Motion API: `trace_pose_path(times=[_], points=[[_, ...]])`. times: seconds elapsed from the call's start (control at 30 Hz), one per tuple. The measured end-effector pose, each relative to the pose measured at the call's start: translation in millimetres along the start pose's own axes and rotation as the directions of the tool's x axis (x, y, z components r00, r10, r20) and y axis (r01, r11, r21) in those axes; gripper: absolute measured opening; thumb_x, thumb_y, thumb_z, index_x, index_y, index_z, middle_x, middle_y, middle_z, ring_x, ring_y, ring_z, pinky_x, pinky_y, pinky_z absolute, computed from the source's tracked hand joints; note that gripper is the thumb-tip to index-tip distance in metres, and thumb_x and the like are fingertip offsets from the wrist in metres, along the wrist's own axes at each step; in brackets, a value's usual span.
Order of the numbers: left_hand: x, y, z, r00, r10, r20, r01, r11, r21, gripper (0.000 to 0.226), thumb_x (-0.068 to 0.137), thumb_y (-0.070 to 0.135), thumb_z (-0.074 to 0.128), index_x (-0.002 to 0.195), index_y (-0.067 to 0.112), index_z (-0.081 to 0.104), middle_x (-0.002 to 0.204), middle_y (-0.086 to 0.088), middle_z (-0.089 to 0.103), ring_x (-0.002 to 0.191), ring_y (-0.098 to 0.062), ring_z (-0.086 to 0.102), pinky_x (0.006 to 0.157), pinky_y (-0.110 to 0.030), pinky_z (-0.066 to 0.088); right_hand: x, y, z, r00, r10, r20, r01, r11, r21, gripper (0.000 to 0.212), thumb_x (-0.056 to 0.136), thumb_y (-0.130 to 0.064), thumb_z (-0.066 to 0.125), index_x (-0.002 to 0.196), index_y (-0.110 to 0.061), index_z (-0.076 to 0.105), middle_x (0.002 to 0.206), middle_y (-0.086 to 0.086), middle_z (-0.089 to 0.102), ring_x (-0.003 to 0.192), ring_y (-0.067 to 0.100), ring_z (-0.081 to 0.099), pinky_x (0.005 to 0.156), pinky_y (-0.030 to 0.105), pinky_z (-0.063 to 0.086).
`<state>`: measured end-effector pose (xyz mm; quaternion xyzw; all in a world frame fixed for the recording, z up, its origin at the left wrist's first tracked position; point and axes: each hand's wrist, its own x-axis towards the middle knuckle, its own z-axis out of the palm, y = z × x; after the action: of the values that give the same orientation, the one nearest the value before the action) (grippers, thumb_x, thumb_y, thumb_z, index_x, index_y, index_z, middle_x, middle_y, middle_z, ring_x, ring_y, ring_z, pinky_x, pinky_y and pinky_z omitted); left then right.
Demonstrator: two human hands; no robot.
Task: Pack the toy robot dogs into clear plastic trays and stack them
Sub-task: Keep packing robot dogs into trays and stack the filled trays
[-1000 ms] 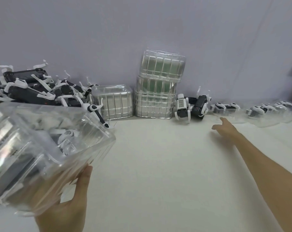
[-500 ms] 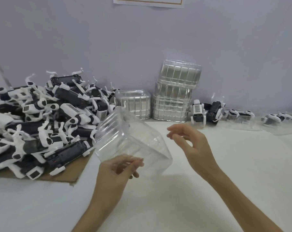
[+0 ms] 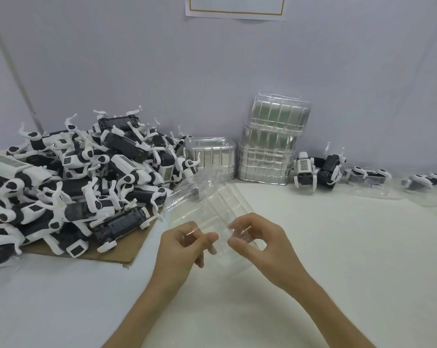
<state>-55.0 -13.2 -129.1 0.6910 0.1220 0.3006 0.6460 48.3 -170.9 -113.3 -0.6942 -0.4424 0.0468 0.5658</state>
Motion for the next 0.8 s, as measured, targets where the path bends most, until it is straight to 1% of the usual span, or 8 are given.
trace_pose_path(times=[0.1,0.2,0.27,0.37,0.43,0.57,0.7,0.8], points=[[2.8,-0.2,-5.3,0.997,-0.014,0.076,0.017,0.999,-0.038,0.034,0.068,0.048,0.076,0.071,0.014,0.070,0.078,-0.009,0.074,0.059,-0.015,0.059,0.056,-0.023,0.048,-0.7,1.4,2.9,0.998,-0.001,-0.057,0.000,1.000,-0.008,0.018,0.084,-0.022,0.077,0.095,-0.033,0.068,0.085,-0.008,0.069,0.077,0.015,0.066,0.080,0.028,0.052],[2.5,-1.2,-7.0,0.979,-0.040,0.199,0.063,0.992,-0.112,0.032,0.078,0.039,0.074,0.101,0.018,0.074,0.101,-0.010,0.076,0.090,-0.018,0.071,0.071,-0.025,0.055,1.9,2.4,1.2,0.992,0.019,-0.125,-0.015,0.999,0.033,0.022,0.086,-0.015,0.076,0.093,-0.034,0.068,0.085,-0.005,0.069,0.075,0.019,0.068,0.077,0.029,0.054],[1.8,-3.1,-6.8,0.968,-0.065,0.243,0.103,0.984,-0.145,0.028,0.087,0.029,0.069,0.112,0.016,0.070,0.108,-0.012,0.075,0.098,-0.027,0.072,0.076,-0.026,0.056,3.0,2.6,-1.5,0.990,0.039,-0.138,-0.032,0.998,0.057,0.023,0.087,-0.013,0.076,0.092,-0.034,0.068,0.086,-0.003,0.069,0.076,0.022,0.069,0.075,0.028,0.054],[1.9,-2.3,-5.5,0.972,-0.092,0.216,0.130,0.977,-0.169,0.017,0.090,0.023,0.069,0.106,0.018,0.074,0.107,-0.013,0.075,0.094,-0.033,0.073,0.073,-0.027,0.058,3.7,2.8,-1.9,0.990,0.047,-0.131,-0.039,0.997,0.062,0.021,0.087,-0.013,0.075,0.093,-0.033,0.070,0.085,-0.002,0.069,0.076,0.022,0.070,0.075,0.028,0.055],[2.8,-2.3,-5.4,0.978,-0.085,0.193,0.116,0.980,-0.159,0.021,0.090,0.024,0.065,0.107,0.014,0.072,0.106,-0.012,0.075,0.092,-0.033,0.074,0.071,-0.027,0.058,4.5,3.4,-2.9,0.988,0.043,-0.147,-0.033,0.997,0.068,0.018,0.087,-0.013,0.075,0.095,-0.028,0.070,0.084,-0.002,0.068,0.075,0.022,0.070,0.074,0.026,0.054],[5.3,-5.8,-5.6,0.988,-0.077,0.132,0.093,0.989,-0.118,0.017,0.095,0.015,0.058,0.107,0.008,0.068,0.101,-0.011,0.076,0.087,-0.029,0.074,0.069,-0.025,0.057,7.7,6.9,-12.3,0.978,0.022,-0.207,-0.011,0.998,0.055,0.020,0.089,-0.008,0.072,0.098,-0.026,0.070,0.081,-0.002,0.068,0.073,0.019,0.070,0.074,0.014,0.048],[6.5,-9.1,-8.9,0.995,-0.077,0.060,0.084,0.988,-0.127,0.013,0.098,0.007,0.055,0.100,0.007,0.068,0.094,-0.013,0.076,0.078,-0.027,0.073,0.063,-0.023,0.056,11.4,11.4,-27.0,0.921,-0.018,-0.390,0.023,1.000,0.007,0.029,0.091,-0.001,0.065,0.106,-0.025,0.070,0.078,-0.004,0.067,0.077,0.015,0.069,0.079,0.016,0.049],[9.6,-8.8,-14.2,0.995,-0.097,-0.001,0.095,0.976,-0.194,0.015,0.099,0.006,0.052,0.098,0.009,0.067,0.090,-0.011,0.075,0.072,-0.023,0.070,0.059,-0.023,0.052,14.7,15.3,-43.6,0.845,-0.118,-0.521,0.021,0.982,-0.188,0.034,0.091,0.000,0.066,0.114,-0.025,0.068,0.082,-0.011,0.066,0.086,0.008,0.063,0.081,0.016,0.044]])
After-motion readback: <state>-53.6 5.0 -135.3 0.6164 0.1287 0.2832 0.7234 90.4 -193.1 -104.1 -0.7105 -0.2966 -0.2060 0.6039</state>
